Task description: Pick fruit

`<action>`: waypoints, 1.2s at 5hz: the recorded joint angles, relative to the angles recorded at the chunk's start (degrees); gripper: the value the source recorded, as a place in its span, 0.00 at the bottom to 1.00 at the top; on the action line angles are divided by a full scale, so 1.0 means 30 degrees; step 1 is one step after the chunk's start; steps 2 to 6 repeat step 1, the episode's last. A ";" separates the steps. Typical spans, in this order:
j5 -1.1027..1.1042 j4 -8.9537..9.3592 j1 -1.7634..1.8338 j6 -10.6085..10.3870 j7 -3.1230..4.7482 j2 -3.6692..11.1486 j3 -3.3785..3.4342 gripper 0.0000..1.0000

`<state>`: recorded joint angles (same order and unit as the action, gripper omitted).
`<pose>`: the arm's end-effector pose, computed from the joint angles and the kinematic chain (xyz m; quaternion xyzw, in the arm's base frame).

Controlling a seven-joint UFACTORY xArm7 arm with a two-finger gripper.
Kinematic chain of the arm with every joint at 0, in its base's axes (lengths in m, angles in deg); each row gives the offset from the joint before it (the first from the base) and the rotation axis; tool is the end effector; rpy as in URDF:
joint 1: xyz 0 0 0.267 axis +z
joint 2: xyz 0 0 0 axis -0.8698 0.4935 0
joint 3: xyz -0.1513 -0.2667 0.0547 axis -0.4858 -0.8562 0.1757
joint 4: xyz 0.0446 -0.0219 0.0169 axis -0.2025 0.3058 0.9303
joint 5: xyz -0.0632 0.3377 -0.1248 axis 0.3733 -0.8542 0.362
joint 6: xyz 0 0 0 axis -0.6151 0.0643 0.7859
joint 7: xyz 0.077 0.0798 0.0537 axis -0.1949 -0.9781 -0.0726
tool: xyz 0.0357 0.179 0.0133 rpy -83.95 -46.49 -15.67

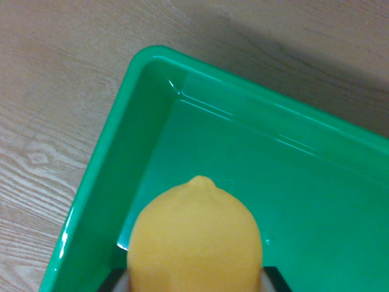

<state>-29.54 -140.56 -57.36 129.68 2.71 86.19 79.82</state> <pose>0.4908 0.1058 0.3137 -0.9785 -0.2014 0.0431 0.0137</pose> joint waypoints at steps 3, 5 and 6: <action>-0.0004 -0.0041 -0.0001 0.0063 0.0001 -0.0022 0.0001 1.00; -0.0004 -0.0041 -0.0001 0.0063 0.0001 -0.0022 0.0001 1.00; -0.0004 -0.0041 -0.0001 0.0063 0.0001 -0.0022 0.0001 1.00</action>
